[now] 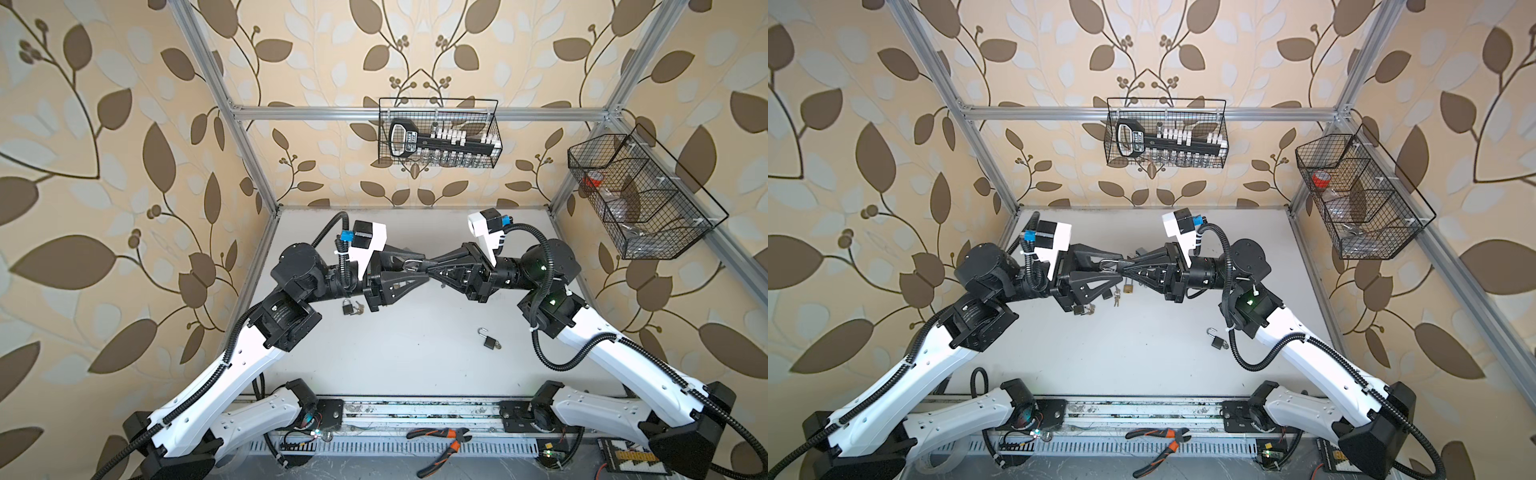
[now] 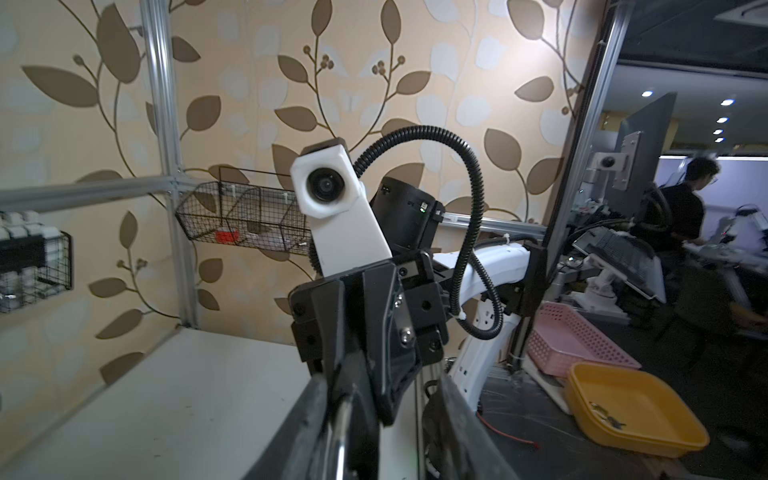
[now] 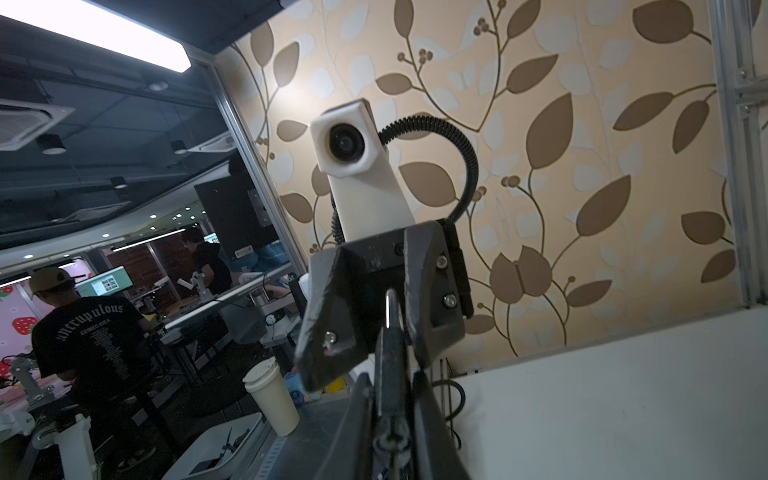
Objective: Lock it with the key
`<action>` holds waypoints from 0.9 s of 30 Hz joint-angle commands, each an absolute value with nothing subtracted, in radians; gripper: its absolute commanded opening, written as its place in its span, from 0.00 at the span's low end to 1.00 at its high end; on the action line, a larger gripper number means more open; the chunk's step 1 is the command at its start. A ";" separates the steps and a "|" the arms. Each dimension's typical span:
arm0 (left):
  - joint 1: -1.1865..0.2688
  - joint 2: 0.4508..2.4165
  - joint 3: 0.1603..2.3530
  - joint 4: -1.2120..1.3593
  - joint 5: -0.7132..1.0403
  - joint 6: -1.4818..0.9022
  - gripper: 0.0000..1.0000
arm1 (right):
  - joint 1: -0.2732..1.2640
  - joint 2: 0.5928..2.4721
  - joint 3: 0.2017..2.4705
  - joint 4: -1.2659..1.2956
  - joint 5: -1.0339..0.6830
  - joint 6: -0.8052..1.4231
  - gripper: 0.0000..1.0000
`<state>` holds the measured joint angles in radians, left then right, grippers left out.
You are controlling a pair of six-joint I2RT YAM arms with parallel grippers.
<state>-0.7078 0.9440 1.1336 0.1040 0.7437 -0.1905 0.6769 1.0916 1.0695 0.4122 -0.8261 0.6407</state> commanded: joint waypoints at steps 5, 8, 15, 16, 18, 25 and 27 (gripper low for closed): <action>-0.670 0.891 1.117 0.145 0.712 -0.287 0.68 | 0.553 0.999 1.073 0.261 -0.815 0.536 0.00; -0.657 0.896 1.117 0.135 0.724 -0.295 0.68 | 0.510 0.987 1.093 0.212 -0.872 0.515 0.00; -0.647 0.928 1.130 0.118 0.720 -0.291 0.64 | 0.494 1.003 1.147 0.131 -0.979 0.473 0.00; -0.648 0.937 1.132 0.120 0.729 -0.294 0.64 | 0.494 1.009 1.152 0.137 -1.003 0.474 0.00; -0.647 0.953 1.133 0.131 0.746 -0.302 0.63 | 0.494 1.012 1.153 0.141 -1.016 0.478 0.00; -0.647 0.976 1.132 0.167 0.803 -0.326 0.57 | 0.494 1.017 1.154 0.140 -1.030 0.474 0.00; -0.647 0.979 1.133 0.176 0.816 -0.330 0.51 | 0.494 1.020 1.154 0.121 -1.023 0.462 0.00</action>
